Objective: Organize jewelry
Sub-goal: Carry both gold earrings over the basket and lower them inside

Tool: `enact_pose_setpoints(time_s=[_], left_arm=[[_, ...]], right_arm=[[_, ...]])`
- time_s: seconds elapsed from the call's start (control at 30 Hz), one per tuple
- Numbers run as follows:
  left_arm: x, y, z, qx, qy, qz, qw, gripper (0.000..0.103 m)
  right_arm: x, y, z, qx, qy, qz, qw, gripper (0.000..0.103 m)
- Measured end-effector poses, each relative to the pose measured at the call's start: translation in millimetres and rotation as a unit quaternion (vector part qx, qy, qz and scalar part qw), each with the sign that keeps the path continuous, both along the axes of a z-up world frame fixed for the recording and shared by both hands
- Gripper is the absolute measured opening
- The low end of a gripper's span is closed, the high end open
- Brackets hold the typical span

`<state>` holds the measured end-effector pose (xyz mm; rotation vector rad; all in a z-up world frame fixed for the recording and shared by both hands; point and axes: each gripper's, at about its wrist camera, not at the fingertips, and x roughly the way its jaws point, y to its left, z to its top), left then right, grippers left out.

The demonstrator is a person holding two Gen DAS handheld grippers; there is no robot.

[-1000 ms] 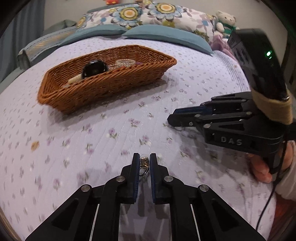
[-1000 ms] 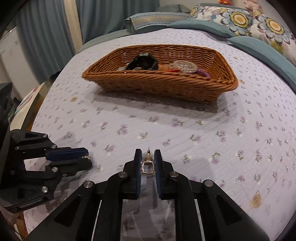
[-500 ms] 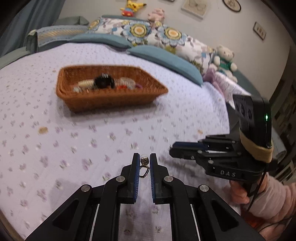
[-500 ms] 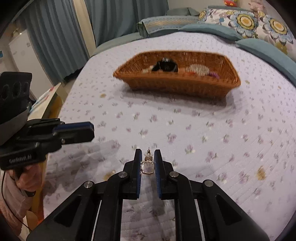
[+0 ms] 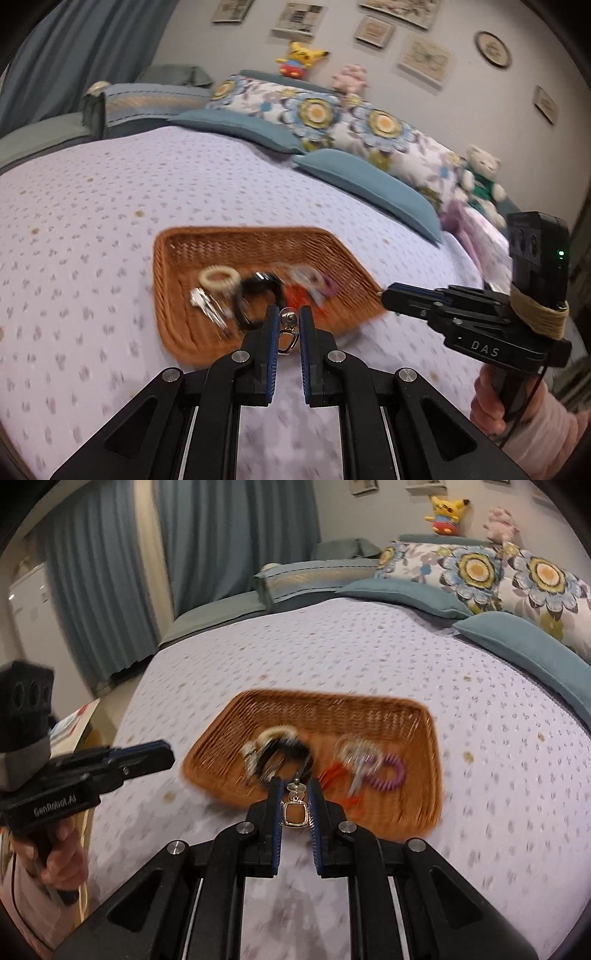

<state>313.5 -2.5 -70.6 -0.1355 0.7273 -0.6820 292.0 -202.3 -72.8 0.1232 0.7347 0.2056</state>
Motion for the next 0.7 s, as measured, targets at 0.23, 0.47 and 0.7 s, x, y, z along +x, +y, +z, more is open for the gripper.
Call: enact_pose_setpoints(time_s=[0.23,0.47,0.7], left_arm=[[79,-23,-33,0.028,0.051,0.049,0.9971,0.01],[108,-37,-67,0.063,0.067,0.06,0.994,0.01],[109,-44,-74,0.08,0.06,0.058,0.9933,0.01]], right_arm=[[99,-26,-38,0.068,0.102,-0.033,0.992,0.016],[147,-19,-65,0.065,0.143,-0.038,0.987,0.016],[154,-12,-76,0.044,0.158,-0.043,0.986,0.017]])
